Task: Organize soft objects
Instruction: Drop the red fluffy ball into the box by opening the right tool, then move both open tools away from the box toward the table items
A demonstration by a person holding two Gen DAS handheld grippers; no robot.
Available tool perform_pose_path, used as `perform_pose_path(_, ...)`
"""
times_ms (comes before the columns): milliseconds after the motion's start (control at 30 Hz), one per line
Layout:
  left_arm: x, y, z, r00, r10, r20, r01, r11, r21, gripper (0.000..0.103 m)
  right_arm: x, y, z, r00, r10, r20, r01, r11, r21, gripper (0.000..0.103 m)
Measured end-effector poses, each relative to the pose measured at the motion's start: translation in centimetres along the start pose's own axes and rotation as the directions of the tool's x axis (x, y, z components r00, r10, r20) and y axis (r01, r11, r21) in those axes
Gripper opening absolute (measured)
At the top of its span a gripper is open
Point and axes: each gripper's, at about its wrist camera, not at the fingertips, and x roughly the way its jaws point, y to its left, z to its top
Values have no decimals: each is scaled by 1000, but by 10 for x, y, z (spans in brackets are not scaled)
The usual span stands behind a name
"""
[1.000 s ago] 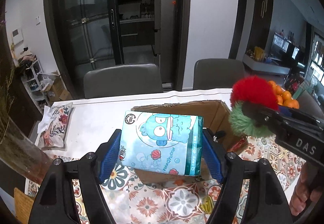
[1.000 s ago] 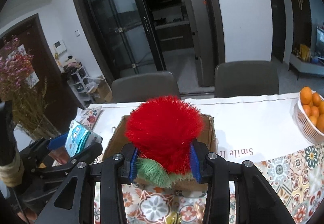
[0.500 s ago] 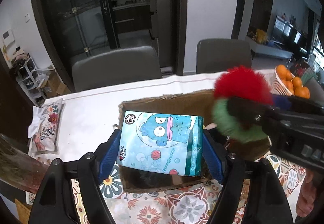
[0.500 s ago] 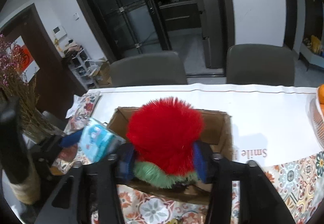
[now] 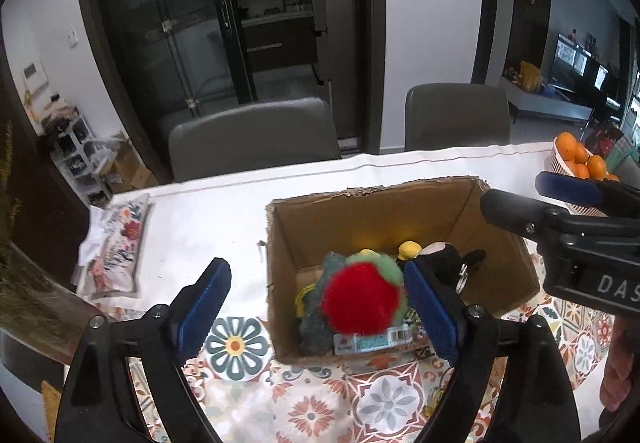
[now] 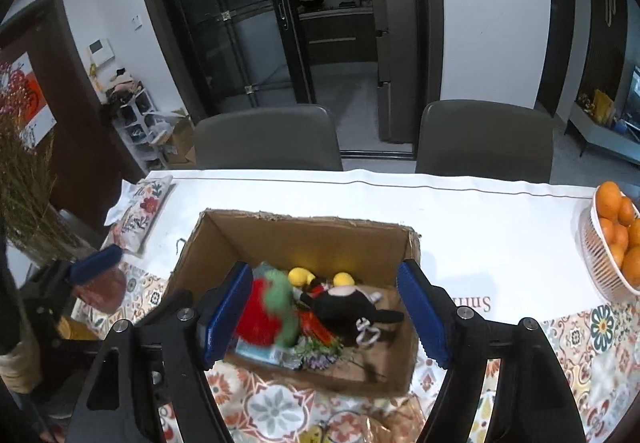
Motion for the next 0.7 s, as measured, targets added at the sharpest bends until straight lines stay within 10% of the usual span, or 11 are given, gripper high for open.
perform_pose_path(700,-81,2,-46,999,25,48,-26,1000,17,89,-68,18,-57,999,-12,49,12,1000,-15,76)
